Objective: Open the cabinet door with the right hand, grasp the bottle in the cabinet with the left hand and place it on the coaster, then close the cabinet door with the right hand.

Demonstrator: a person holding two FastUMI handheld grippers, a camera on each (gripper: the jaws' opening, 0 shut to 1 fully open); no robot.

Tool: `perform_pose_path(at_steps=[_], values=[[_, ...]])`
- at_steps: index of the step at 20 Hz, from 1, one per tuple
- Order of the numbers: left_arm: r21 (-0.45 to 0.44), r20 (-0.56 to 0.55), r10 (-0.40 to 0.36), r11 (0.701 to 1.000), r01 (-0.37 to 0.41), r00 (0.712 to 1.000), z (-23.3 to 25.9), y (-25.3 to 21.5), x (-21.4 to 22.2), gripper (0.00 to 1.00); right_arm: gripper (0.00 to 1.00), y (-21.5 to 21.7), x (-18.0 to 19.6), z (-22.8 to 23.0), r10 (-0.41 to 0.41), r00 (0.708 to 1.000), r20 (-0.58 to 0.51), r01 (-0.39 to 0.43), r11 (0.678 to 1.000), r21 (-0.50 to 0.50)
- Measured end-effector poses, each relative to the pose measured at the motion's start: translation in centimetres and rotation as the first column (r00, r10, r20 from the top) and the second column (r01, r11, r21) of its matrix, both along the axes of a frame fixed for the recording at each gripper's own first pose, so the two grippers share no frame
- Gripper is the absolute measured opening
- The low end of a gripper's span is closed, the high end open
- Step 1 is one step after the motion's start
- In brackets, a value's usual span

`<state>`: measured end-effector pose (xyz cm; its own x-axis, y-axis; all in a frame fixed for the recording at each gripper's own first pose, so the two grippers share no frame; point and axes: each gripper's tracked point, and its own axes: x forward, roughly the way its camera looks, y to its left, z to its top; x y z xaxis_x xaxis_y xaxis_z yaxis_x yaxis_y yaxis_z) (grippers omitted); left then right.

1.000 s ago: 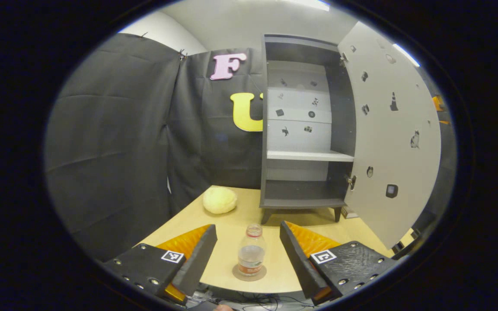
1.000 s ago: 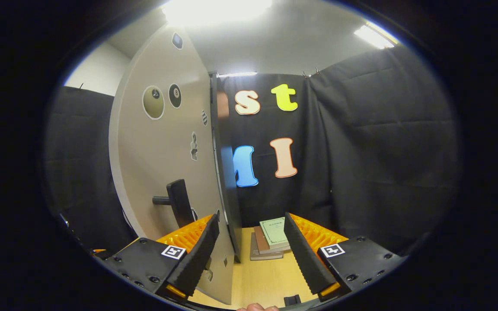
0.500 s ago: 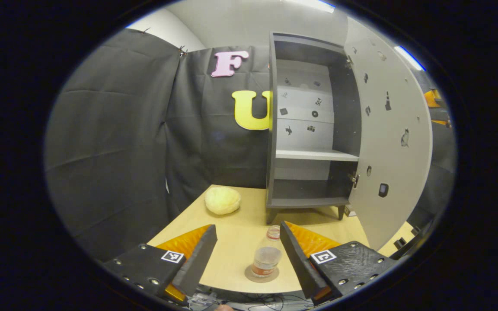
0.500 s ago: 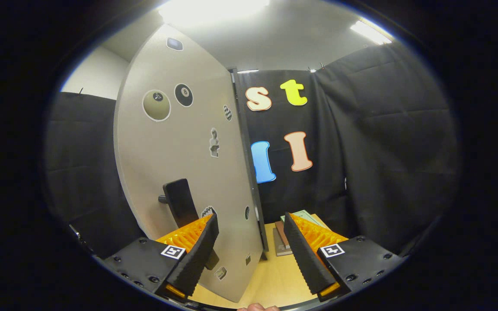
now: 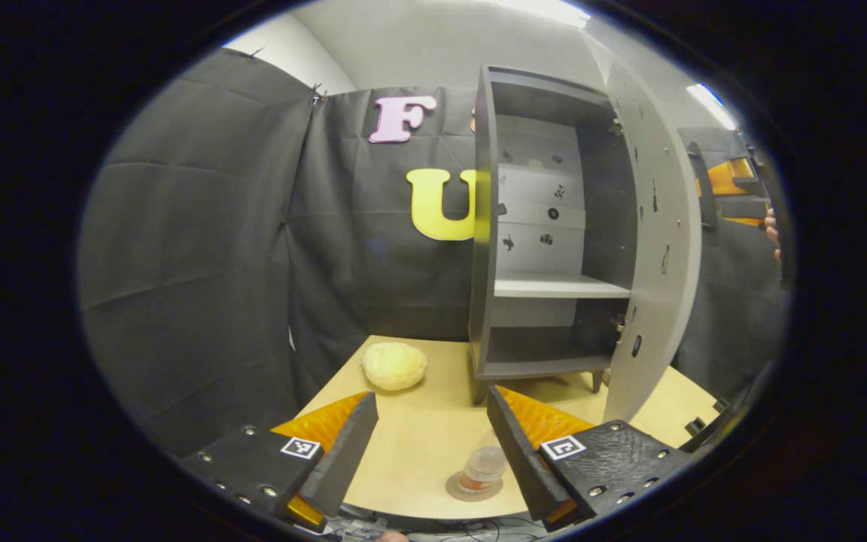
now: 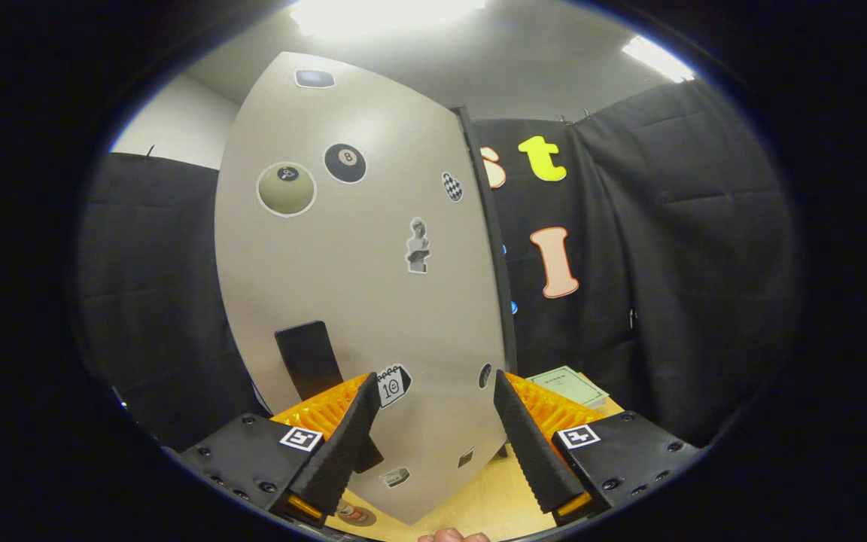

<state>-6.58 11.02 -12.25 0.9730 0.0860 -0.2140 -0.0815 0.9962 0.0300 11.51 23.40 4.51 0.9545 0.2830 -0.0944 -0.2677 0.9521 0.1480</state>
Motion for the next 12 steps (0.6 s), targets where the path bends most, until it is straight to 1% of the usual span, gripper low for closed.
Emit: perform_pose_path(at_steps=[1,2,3,5,6,9,10,12], values=[[-0.009,0.003,0.006,1.0,-0.006,1.0,0.6,0.6,0.3,0.88,0.98,1.1,0.2,-0.1,0.016,1.0,-0.003,-0.016,1.0,-0.002],[-0.017,0.004,0.006,1.0,-0.006,1.0,1.2,1.0,0.2,0.9,0.97,2.0,0.3,-0.3,0.027,1.0,-0.009,-0.027,1.0,-0.004],[-0.022,0.006,-0.001,1.0,0.001,1.0,2.1,1.4,0.4,0.88,0.97,2.6,0.4,-0.3,0.035,0.999,-0.012,-0.035,0.999,-0.006],[-0.018,0.009,-0.019,1.0,0.019,1.0,3.7,1.8,0.7,0.9,0.98,3.1,0.6,-0.3,0.024,1.0,-0.013,-0.024,1.0,-0.014],[-0.01,0.018,-0.031,0.999,0.031,0.999,4.7,1.9,0.7,0.88,0.98,3.2,0.7,-0.3,0.017,1.0,-0.011,-0.017,1.0,-0.017],[0.019,0.049,-0.078,0.997,0.077,0.996,7.5,1.2,1.7,0.89,0.98,2.3,1.1,-0.8,-0.019,1.0,-0.013,0.019,0.999,-0.03],[0.016,0.054,-0.092,0.996,0.091,0.994,8.1,1.0,1.7,0.89,0.98,1.8,1.3,-1.0,-0.031,0.999,-0.017,0.03,0.999,-0.038],[-0.011,0.07,-0.106,0.994,0.107,0.992,10.1,0.1,2.8,0.9,0.98,0.7,1.9,-1.2,-0.056,0.998,-0.018,0.056,0.998,-0.038]])
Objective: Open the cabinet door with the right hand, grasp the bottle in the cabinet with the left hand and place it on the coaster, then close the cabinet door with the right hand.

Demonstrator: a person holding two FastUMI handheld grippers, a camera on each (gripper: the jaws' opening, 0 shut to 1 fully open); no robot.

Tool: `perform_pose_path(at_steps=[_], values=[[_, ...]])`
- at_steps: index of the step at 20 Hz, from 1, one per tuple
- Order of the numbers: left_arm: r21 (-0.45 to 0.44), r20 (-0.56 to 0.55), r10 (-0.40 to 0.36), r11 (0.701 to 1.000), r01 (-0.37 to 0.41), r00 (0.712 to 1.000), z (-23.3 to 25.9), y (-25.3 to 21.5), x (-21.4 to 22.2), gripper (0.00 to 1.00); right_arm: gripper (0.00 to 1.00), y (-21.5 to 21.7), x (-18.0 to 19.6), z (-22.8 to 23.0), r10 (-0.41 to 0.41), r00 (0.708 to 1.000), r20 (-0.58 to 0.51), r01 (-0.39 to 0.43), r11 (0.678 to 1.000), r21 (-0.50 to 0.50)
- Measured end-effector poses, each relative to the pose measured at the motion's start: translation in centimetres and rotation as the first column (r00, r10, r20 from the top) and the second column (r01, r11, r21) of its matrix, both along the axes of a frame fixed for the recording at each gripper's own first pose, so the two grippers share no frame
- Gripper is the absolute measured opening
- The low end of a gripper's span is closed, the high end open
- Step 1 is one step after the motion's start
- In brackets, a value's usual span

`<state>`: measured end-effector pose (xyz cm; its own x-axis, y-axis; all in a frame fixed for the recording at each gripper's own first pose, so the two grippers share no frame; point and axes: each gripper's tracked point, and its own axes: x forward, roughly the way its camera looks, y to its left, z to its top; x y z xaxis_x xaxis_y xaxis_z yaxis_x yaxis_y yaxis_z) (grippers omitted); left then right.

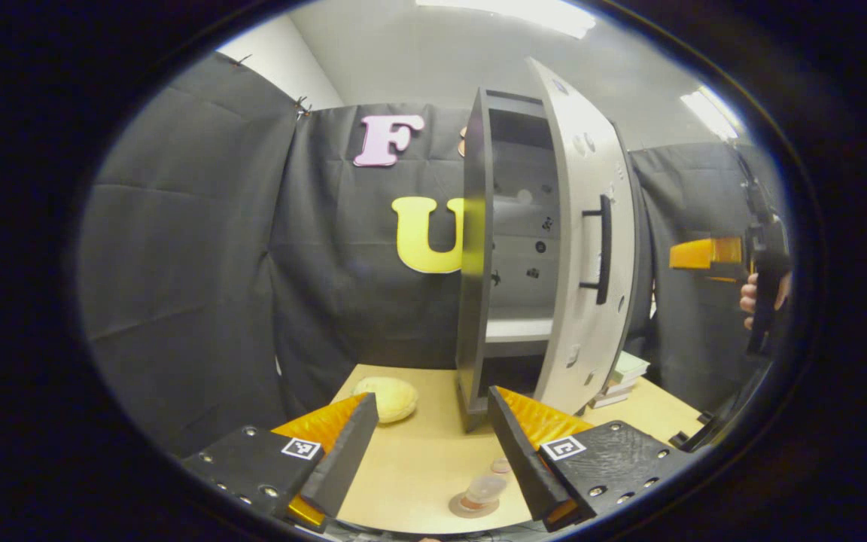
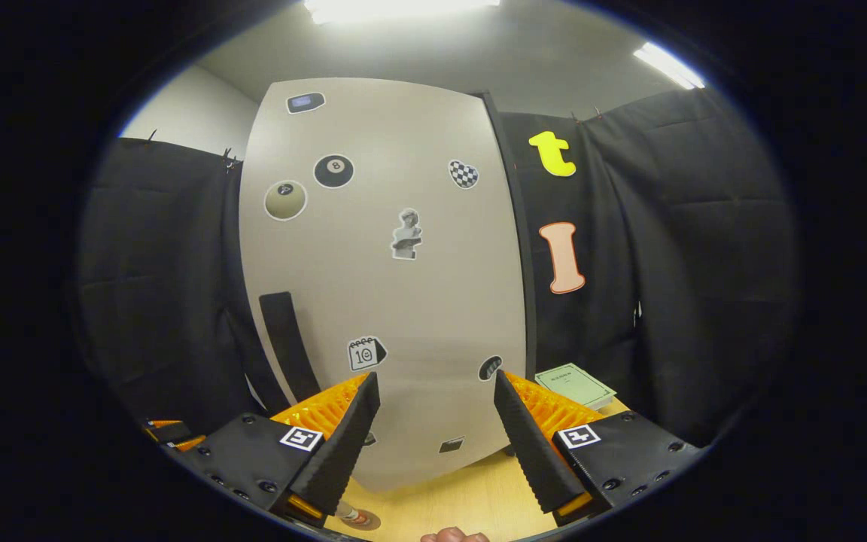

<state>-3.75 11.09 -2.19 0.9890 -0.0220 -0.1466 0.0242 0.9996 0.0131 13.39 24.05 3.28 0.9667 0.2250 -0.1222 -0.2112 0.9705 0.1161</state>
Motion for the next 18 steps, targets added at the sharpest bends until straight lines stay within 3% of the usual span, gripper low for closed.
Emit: perform_pose_path(at_steps=[5,6,7,10,11,12,18], values=[[-0.047,0.058,-0.002,0.999,0.004,0.998,5.1,-3.5,2.9,0.89,0.98,-4.2,1.8,0.4,-0.062,0.997,0.045,0.063,0.998,-0.015],[-0.051,0.071,0.0,0.999,0.004,0.997,5.6,-4.3,3.3,0.88,0.92,-4.9,2.1,0.5,-0.064,0.996,0.055,0.066,0.998,-0.024],[-0.051,0.085,0.006,0.999,-0.002,0.996,5.9,-5.0,3.8,0.88,0.98,-5.7,2.3,0.5,-0.066,0.996,0.063,0.068,0.997,-0.03],[-0.066,0.061,0.042,0.997,-0.038,0.997,4.6,-6.6,5.3,0.9,0.98,-8.3,2.6,0.3,-0.076,0.994,0.082,0.08,0.996,-0.044],[-0.077,0.058,0.048,0.996,-0.044,0.997,4.2,-7.5,5.5,0.88,0.92,-8.9,2.6,0.0,-0.076,0.993,0.09,0.08,0.996,-0.045],[-0.083,0.055,0.052,0.995,-0.047,0.997,4.1,-8.0,5.6,0.88,0.98,-9.8,2.5,-0.4,-0.082,0.992,0.095,0.087,0.995,-0.048],[-0.06,0.079,0.074,0.996,-0.069,0.994,4.1,-10.3,6.2,0.88,0.98,-13.8,3.0,-3.8,-0.096,0.995,0.031,0.098,0.994,-0.04]])
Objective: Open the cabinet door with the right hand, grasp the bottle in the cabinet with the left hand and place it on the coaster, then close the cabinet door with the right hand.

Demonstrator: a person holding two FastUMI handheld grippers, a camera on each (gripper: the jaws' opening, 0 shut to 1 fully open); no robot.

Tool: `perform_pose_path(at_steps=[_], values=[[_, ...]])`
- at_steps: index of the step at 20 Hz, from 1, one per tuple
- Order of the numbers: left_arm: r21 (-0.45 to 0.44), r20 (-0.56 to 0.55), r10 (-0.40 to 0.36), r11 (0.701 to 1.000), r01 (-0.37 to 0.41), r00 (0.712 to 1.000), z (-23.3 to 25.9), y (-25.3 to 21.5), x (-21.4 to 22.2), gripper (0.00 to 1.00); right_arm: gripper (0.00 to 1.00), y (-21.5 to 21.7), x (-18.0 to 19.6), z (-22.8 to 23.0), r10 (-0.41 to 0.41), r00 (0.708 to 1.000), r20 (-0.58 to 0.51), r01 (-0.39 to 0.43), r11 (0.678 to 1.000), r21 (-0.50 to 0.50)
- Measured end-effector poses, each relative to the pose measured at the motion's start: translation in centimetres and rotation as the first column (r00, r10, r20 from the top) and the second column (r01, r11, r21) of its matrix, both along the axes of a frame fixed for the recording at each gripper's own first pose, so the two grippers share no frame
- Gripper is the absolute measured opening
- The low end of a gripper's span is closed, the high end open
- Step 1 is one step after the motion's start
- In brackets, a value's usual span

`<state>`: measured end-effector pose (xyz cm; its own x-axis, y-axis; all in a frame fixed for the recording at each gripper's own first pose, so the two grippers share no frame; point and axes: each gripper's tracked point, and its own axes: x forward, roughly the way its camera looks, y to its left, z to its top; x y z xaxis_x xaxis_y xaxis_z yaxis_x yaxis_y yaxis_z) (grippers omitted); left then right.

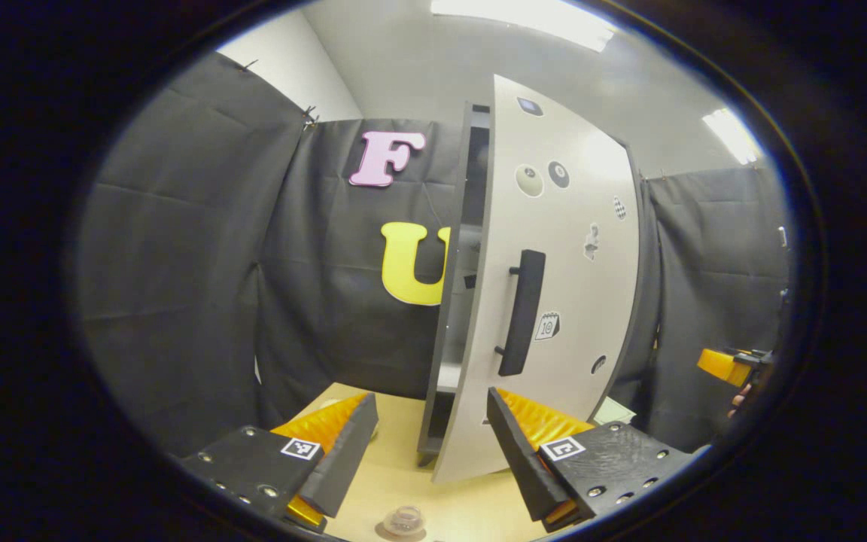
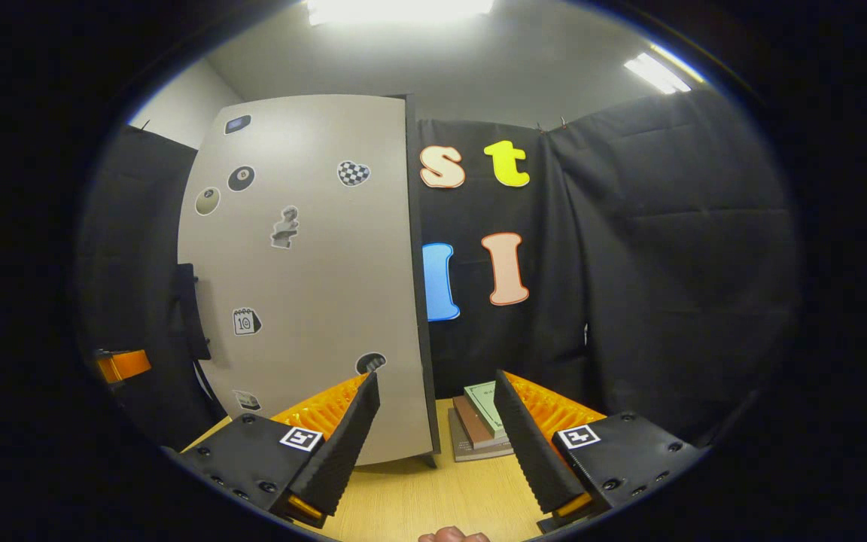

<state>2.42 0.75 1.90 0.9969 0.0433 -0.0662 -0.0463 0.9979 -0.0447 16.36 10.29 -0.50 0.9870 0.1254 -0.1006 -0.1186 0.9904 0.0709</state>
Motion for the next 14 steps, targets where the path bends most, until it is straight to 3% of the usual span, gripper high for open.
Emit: perform_pose_path(at_steps=[8,14], values=[[0.063,-0.002,0.007,0.998,-0.006,1.0,-0.4,-2.3,0.4,0.88,0.98,-0.9,0.5,0.4,0.0,1.0,0.03,-0.001,1.0,0.031],[0.05,-0.018,-0.008,0.999,0.009,1.0,-0.8,-1.8,0.8,0.88,0.98,-1.2,0.2,-0.1,0.0,1.0,0.022,-0.001,1.0,0.028]])
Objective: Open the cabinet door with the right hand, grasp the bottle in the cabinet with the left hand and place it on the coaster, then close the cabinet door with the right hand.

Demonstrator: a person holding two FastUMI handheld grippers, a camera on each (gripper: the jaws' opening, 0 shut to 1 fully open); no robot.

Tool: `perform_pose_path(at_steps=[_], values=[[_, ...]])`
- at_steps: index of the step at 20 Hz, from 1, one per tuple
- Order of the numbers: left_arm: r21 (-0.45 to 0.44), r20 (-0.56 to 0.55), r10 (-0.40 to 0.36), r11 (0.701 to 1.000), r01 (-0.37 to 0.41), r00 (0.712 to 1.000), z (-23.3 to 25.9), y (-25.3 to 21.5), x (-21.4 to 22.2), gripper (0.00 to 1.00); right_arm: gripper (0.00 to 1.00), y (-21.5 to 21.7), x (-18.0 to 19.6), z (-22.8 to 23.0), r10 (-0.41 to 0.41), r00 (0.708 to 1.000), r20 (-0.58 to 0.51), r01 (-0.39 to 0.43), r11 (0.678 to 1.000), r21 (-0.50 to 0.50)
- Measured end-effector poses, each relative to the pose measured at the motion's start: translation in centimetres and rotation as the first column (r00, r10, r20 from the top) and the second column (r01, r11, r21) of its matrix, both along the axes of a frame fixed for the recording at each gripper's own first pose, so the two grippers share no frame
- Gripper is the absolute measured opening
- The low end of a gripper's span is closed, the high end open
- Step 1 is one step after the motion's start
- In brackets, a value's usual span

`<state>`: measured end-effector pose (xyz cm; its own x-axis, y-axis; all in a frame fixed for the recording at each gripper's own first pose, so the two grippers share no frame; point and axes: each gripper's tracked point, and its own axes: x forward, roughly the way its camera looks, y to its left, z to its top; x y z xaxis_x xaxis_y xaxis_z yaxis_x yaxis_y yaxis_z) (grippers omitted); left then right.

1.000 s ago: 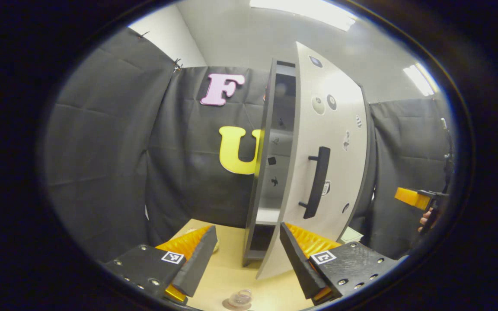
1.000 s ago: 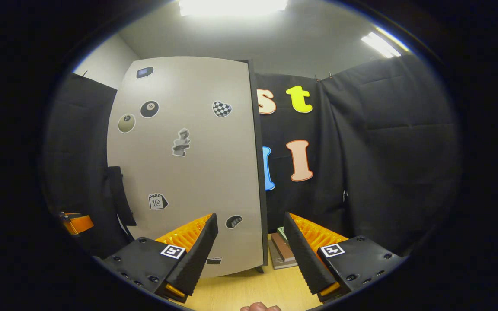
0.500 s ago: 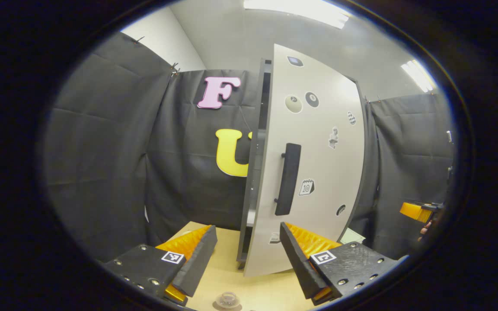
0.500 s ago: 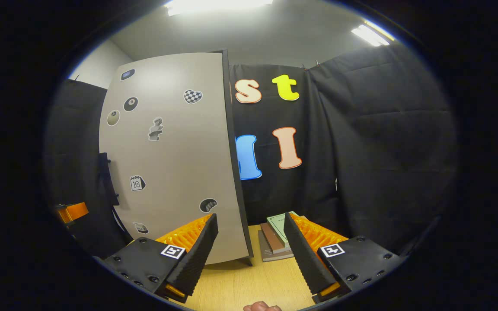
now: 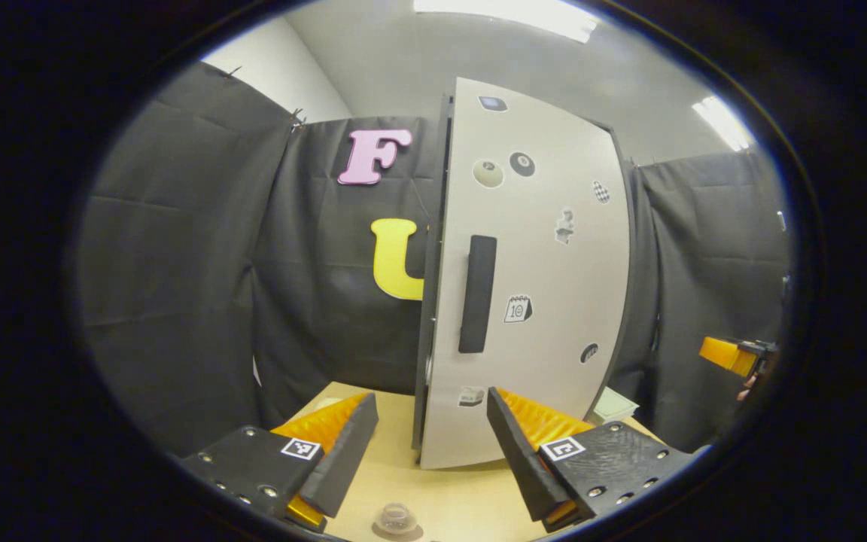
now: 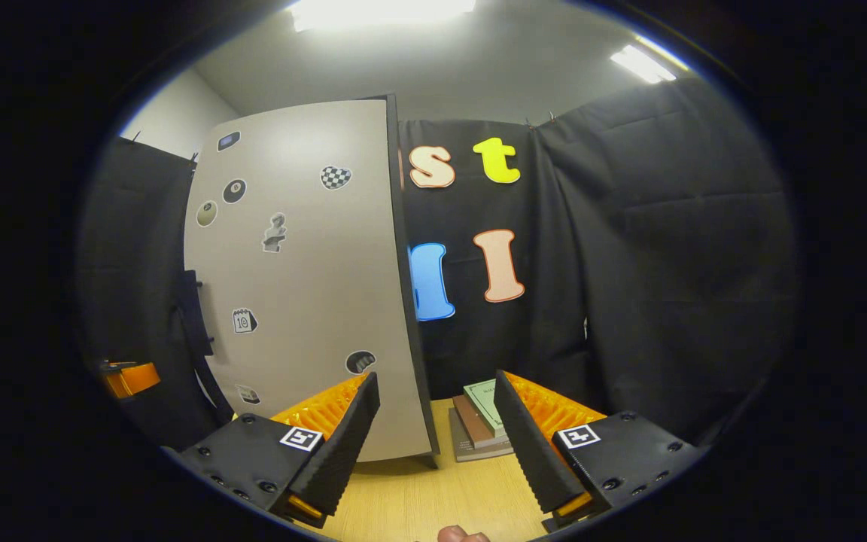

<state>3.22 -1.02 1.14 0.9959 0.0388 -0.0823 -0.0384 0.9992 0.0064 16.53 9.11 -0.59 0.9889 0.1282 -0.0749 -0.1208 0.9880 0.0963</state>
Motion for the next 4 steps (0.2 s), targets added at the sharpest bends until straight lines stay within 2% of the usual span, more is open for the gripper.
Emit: perform_pose_path(at_steps=[4], values=[[0.006,0.042,-0.029,1.0,0.029,0.999,0.35,-1.01,-1.15,0.9,0.98,0.12,-0.47,0.19,-0.003,1.0,-0.004,0.003,1.0,0.03]])
